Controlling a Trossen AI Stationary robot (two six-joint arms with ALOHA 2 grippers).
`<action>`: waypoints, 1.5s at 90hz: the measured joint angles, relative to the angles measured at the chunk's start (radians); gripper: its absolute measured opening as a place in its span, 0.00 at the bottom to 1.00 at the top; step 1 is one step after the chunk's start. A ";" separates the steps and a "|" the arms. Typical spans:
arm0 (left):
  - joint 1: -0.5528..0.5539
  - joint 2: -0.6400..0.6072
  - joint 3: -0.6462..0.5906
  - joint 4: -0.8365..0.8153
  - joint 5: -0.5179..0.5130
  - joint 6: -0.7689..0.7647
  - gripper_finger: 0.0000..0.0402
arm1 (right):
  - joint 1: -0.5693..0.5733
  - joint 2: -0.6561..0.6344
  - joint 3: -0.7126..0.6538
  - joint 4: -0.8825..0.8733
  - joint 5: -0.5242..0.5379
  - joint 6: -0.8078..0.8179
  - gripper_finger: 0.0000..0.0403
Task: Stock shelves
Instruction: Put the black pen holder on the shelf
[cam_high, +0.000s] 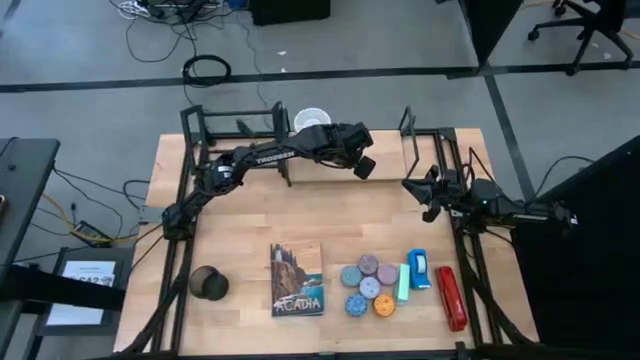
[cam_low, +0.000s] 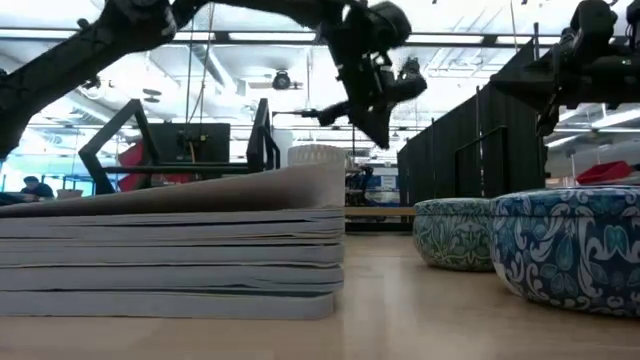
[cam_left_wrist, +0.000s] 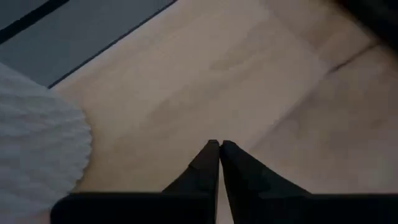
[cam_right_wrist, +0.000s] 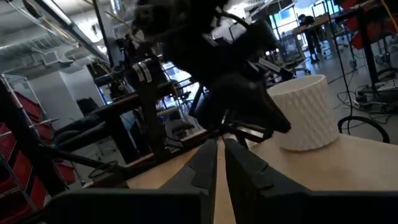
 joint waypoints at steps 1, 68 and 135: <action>-0.002 -0.004 0.000 0.001 0.005 0.000 0.00 | 0.000 0.000 0.000 0.000 0.000 0.000 0.02; -0.392 -0.228 0.001 -0.548 0.297 -0.501 0.07 | 0.000 0.000 0.000 0.000 0.000 0.000 0.02; -0.545 -0.723 -0.803 -0.083 0.362 -0.998 0.48 | 0.000 0.000 0.000 0.018 0.000 0.000 0.02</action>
